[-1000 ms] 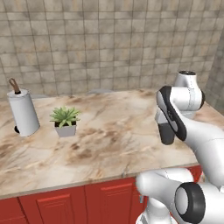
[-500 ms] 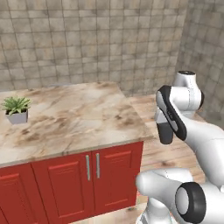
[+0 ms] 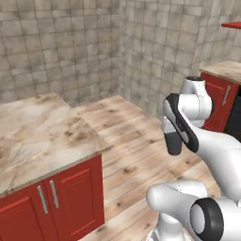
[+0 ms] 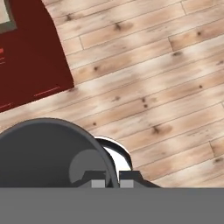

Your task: Pick the jug and glass cup and place them in the sink. Then turn on the water.

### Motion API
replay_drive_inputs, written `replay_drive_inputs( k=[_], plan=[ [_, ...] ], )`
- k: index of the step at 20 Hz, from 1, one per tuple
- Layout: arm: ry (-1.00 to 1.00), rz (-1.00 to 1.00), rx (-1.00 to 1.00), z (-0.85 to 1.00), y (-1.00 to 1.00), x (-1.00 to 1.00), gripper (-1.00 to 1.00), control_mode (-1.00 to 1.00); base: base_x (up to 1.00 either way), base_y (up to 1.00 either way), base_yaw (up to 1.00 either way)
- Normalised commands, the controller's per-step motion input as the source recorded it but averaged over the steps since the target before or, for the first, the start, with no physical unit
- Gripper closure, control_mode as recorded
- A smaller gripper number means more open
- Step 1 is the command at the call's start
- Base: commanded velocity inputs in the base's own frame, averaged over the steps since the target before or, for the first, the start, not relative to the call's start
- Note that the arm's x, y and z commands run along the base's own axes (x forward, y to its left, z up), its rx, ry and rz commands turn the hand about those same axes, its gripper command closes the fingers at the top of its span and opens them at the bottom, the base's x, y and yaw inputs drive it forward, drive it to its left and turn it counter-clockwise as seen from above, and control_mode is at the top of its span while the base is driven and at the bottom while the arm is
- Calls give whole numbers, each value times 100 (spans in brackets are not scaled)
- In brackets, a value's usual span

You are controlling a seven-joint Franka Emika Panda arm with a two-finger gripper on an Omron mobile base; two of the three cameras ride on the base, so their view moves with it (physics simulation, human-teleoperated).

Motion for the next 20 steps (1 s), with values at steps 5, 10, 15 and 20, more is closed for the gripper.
replay_drive_inputs(
  k=[5,10,15,20],
  plan=[
    [0,0,0,0,0,0,100,100,-21,-80,-59],
    [0,0,0,0,0,0,100,100,-7,-72,-60],
    [0,0,0,0,0,0,100,100,0,-68,-59],
    [0,0,0,0,0,0,100,100,0,-66,-57]
  ],
)
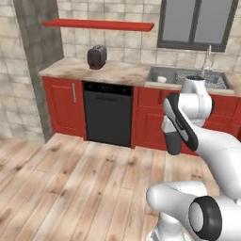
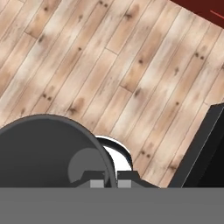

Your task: Pick the jug and glass cup and place them in the sink. Then turn on the water.

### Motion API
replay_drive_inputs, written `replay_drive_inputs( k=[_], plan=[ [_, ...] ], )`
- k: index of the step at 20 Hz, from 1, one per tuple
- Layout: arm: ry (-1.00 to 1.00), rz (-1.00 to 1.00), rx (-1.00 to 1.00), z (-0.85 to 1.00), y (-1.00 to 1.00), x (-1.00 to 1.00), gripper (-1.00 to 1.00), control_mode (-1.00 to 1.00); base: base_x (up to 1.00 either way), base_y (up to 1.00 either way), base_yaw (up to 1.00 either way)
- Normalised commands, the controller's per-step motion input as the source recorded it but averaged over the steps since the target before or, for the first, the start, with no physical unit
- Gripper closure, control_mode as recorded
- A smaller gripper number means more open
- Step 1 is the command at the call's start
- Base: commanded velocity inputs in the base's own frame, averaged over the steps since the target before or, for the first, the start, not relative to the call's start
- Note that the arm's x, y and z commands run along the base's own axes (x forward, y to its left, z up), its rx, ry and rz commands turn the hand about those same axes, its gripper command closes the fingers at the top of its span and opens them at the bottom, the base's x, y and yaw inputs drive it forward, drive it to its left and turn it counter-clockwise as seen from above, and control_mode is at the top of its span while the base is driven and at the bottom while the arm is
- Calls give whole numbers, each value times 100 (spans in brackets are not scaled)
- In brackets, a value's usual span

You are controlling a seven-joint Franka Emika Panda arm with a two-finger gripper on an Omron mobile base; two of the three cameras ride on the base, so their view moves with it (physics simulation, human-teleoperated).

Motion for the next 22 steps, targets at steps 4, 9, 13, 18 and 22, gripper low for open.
replay_drive_inputs(
  k=[4,9,13,18,22],
  plan=[
    [0,0,0,0,0,0,100,100,0,-65,-54],
    [0,0,0,0,0,0,100,100,0,-62,-49],
    [0,0,0,0,0,0,100,100,26,-38,-31],
    [0,0,0,0,0,0,100,100,58,-2,-12],
    [0,0,0,0,0,0,100,100,64,26,-12]
  ],
)
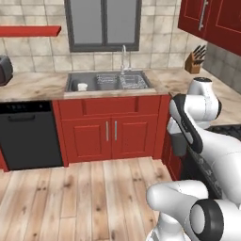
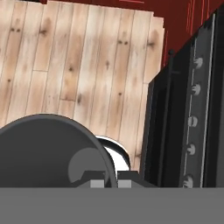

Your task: Pick the jug and glass cup and place them in the sink. Then turn on the water.

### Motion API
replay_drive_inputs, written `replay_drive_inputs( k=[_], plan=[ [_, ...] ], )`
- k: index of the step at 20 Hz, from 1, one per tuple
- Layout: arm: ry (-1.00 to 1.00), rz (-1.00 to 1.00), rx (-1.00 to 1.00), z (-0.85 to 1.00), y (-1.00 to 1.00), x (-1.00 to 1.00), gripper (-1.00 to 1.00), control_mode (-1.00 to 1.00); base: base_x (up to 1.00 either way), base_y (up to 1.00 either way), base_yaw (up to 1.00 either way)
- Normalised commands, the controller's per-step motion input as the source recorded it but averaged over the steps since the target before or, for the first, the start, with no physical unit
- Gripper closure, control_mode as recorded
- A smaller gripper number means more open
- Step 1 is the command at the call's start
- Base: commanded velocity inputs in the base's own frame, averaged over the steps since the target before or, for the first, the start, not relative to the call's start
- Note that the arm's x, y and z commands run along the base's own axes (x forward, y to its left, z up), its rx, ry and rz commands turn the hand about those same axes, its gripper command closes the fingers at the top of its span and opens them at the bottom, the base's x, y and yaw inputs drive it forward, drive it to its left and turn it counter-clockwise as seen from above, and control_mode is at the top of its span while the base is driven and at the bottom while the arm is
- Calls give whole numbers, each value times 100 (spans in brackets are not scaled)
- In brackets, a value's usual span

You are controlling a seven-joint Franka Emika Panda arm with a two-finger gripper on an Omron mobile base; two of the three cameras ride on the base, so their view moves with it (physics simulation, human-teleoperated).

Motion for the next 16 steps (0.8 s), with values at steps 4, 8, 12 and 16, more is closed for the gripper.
replay_drive_inputs(
  k=[4,8,12,16],
  plan=[
    [0,0,0,0,0,0,100,100,72,14,-13],
    [0,0,0,0,0,0,100,100,68,0,-12],
    [0,0,0,0,0,0,100,100,76,1,-3],
    [0,0,0,0,0,0,100,100,85,0,0]
  ],
)
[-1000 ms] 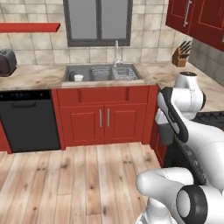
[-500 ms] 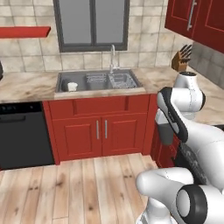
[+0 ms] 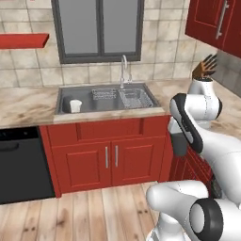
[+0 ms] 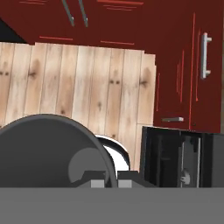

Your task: Pick the jug and glass cup and place them in the sink. Then turn on the water.

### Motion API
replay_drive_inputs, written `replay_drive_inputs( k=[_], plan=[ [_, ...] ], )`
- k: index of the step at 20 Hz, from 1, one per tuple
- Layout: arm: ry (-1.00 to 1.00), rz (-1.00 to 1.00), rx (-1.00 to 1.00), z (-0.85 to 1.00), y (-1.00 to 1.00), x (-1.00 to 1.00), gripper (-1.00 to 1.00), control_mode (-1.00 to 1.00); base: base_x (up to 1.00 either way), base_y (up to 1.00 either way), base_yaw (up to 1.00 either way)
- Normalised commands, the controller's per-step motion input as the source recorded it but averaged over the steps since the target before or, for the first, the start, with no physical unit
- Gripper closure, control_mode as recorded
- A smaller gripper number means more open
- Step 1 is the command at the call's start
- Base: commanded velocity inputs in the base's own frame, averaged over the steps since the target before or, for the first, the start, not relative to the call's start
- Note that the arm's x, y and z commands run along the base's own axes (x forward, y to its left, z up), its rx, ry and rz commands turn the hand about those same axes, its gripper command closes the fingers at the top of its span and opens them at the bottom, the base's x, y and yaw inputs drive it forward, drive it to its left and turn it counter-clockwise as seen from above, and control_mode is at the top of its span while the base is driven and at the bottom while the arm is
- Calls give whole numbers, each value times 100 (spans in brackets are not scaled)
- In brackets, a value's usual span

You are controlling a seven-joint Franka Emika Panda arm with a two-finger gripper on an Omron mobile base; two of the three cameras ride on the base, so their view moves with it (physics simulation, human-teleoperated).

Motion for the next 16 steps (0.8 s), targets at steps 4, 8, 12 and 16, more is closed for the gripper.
replay_drive_inputs(
  k=[4,8,12,16],
  plan=[
    [0,0,0,0,0,0,100,100,87,0,0],
    [0,0,0,0,0,0,100,100,80,-8,0],
    [0,0,0,0,0,0,100,100,74,-6,0],
    [0,0,0,0,0,0,100,100,74,-9,-1]
  ],
)
